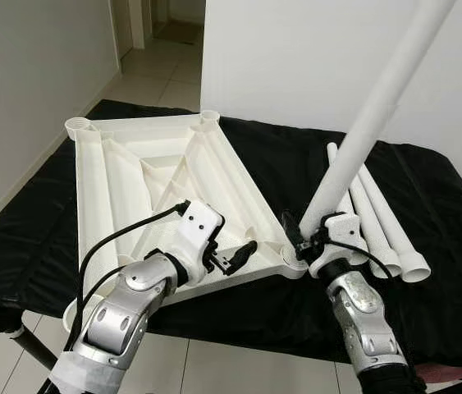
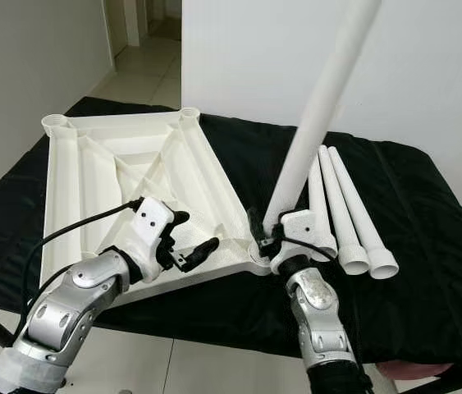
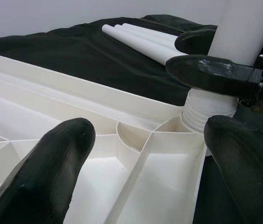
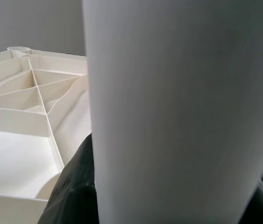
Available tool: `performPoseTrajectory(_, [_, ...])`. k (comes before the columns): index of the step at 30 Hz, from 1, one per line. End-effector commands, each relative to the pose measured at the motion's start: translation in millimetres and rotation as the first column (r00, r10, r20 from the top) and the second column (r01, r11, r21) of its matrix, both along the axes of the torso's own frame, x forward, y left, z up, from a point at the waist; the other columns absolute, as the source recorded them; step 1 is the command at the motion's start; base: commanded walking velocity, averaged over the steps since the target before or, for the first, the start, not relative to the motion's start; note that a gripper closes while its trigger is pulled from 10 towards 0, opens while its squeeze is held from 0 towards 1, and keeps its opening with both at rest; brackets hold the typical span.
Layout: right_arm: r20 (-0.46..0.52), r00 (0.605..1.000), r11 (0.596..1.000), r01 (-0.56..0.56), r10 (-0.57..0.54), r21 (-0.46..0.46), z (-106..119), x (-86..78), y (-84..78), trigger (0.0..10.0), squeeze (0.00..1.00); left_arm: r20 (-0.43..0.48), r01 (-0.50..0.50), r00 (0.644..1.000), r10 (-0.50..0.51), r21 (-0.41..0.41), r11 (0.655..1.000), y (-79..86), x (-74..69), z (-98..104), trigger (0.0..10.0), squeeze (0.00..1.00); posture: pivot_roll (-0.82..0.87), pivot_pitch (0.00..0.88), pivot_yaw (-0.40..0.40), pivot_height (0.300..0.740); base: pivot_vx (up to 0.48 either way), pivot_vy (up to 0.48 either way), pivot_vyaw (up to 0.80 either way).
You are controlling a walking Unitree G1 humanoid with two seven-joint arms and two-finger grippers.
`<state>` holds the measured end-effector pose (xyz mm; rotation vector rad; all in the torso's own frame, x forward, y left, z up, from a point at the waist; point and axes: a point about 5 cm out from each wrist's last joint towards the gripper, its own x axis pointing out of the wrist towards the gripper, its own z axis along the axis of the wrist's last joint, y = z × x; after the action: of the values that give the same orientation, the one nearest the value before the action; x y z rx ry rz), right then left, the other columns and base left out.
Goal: Building children table
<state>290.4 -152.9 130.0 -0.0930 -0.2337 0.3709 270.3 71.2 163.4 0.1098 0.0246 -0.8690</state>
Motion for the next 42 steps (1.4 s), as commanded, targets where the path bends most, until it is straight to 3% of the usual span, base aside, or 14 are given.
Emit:
performPoseTrajectory(1, [-0.059, 0.998, 0.998, -0.027, 0.023, -0.062, -16.8, -5.7, -1.7, 10.0, 0.0, 0.0, 0.052, 0.999, -0.052, -0.012, 0.999, -3.3, -4.9, 2.0, 10.0, 0.0, -0.01, 0.0, -0.073, 0.74, 0.0, 0.0, 0.0])
performPoseTrajectory(6, [-0.059, 0.996, 0.991, -0.071, 0.064, -0.117, -22.6, -9.7, 0.1, 10.0, 0.0, -0.002, 0.06, 0.998, -0.06, -0.017, 0.998, -2.6, -7.2, 2.6, 10.0, 0.0, 0.0, 0.0, -0.077, 0.74, 0.0, 0.0, 0.0])
performPoseTrajectory(11, [-0.073, 0.994, 0.989, -0.095, 0.087, -0.116, -25.9, -11.6, 1.7, 10.0, 0.0, -0.005, 0.062, 0.998, -0.062, -0.019, 0.998, -1.9, -8.1, 2.6, 10.0, 0.0, 0.0, 0.0, -0.076, 0.74, 0.0, 0.0, 0.0])
performPoseTrajectory(19, [-0.194, 0.981, 0.999, -0.022, 0.029, 0.035, -36.4, -4.9, -2.9, 10.0, 0.0, 0.007, 0.061, 0.998, -0.061, -0.014, 0.998, -1.5, -9.1, 4.6, 10.0, 0.0, 0.01, 0.0, -0.08, 0.74, 0.0, 0.0, 0.0])
performPoseTrajectory(30, [-0.288, 0.957, 0.993, 0.073, -0.044, 0.09, -44.1, 3.4, -6.0, 10.0, 0.0, 0.011, 0.051, 0.999, -0.051, -0.019, 0.999, -0.2, -8.5, 6.5, 10.0, 0.0, 0.01, 0.0, -0.087, 0.74, 0.0, 0.0, 0.0])
performPoseTrajectory(36, [-0.297, 0.954, 0.99, 0.084, -0.048, 0.109, -44.8, 3.3, -6.5, 10.0, 0.0, 0.014, 0.048, 0.999, -0.048, -0.023, 0.999, -0.7, -8.4, 7.2, 10.0, 0.0, 0.01, 0.0, -0.092, 0.74, 0.0, 0.0, 0.0])
performPoseTrajectory(42, [-0.189, 0.981, 0.989, 0.074, -0.048, 0.13, -40.0, -5.4, -4.0, 10.0, 0.0, 0.02, 0.048, 0.999, -0.048, -0.029, 0.998, -1.9, -9.2, 8.7, 10.0, 0.0, 0.01, 0.0, -0.097, 0.74, 0.0, 0.0, 0.0])
